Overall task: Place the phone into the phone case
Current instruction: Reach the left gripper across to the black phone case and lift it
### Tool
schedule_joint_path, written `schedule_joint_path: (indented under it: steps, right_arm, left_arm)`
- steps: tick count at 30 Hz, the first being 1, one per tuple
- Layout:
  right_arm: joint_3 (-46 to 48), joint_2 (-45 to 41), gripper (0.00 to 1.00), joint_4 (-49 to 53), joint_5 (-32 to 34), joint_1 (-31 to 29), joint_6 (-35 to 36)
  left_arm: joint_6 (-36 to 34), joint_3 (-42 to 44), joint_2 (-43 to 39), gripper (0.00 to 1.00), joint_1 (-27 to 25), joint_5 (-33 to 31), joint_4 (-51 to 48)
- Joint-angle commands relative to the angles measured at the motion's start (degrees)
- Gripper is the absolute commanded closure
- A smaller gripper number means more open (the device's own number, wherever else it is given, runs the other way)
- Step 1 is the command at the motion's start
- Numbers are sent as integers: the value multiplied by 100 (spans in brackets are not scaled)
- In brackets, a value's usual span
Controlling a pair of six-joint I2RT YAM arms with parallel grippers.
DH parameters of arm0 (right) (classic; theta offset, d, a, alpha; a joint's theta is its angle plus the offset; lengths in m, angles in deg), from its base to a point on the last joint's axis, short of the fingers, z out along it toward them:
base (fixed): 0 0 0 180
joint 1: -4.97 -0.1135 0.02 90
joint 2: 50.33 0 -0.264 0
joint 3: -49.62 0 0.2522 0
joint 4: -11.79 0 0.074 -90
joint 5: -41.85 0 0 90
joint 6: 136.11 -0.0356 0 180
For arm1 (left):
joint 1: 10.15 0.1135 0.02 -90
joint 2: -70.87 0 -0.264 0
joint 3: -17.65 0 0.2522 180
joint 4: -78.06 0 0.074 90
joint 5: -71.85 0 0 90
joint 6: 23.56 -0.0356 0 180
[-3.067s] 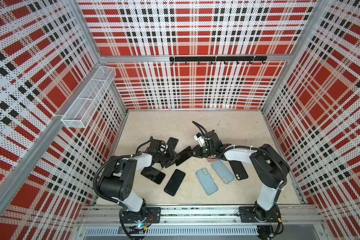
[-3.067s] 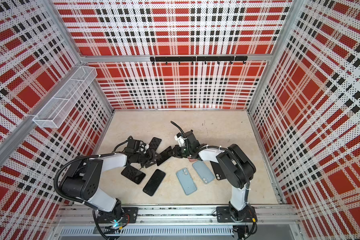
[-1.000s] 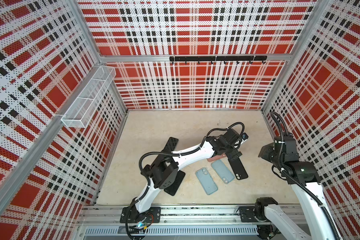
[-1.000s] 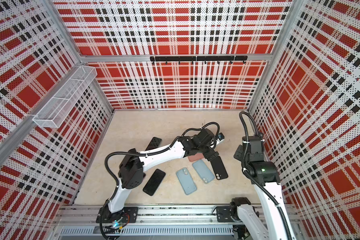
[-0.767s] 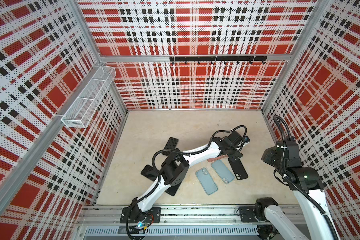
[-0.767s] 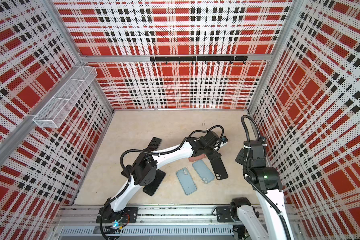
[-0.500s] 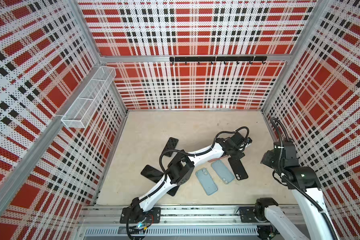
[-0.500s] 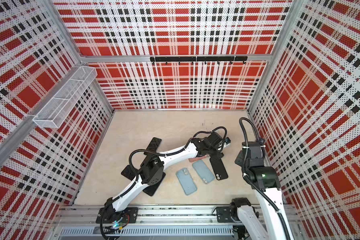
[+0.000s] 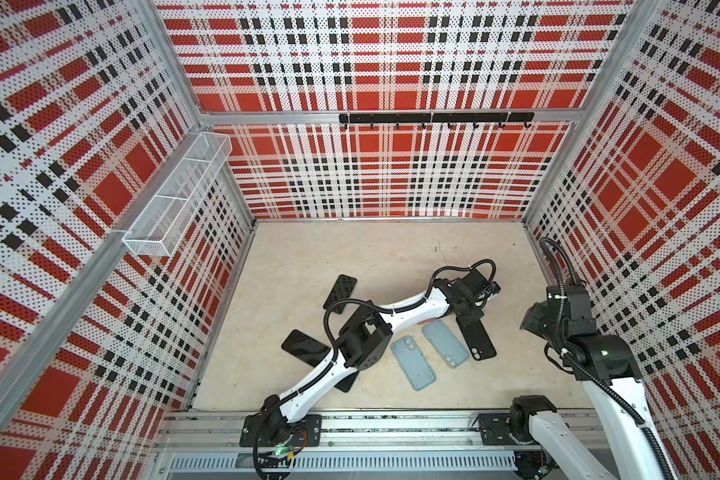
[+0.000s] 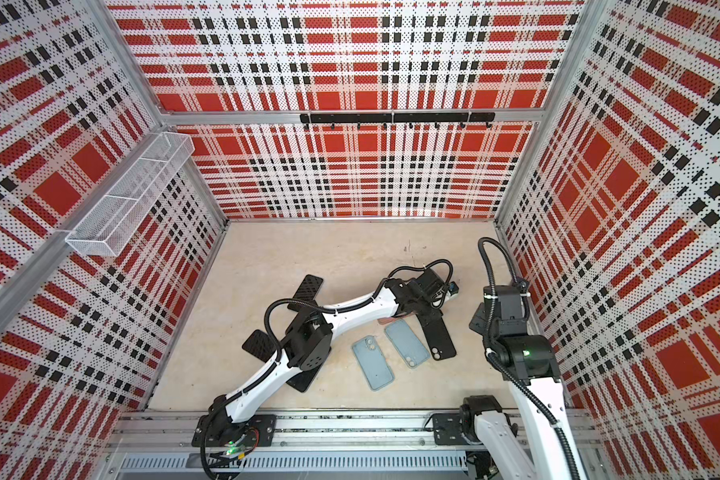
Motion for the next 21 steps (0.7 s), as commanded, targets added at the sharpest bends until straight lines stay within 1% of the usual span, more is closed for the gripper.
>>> schedule_joint_path:
  steps: [1, 2, 5, 8, 13, 14, 16, 21]
  right_arm:
    - [-22, -85, 100, -335, 30, 12, -50]
    - [-24, -93, 100, -338, 24, 7, -45]
    - [-2, -111, 100, -338, 14, 8, -55]
    - [11, -103, 100, -364, -8, 6, -76]
    - [29, -73, 100, -401, -33, 7, -83]
    - [31, -67, 100, -407, -34, 12, -83]
    - [45, -55, 100, -421, -31, 7, -82]
    - [22, -57, 100, -449, -13, 7, -85]
  left_arm:
    - [-56, -235, 361, 55, 31, -56, -256]
    - [-39, -282, 398, 55, 40, -63, -276]
    - [-54, -324, 474, 60, 41, -66, -288]
    - [-21, -348, 514, 72, 40, -76, -288]
    - [61, -348, 519, 95, 49, -61, -262]
    - [91, -353, 511, 98, 50, -58, -239]
    - [152, -349, 482, 100, 57, -63, -192]
    - [430, -290, 272, 100, 65, -138, 90]
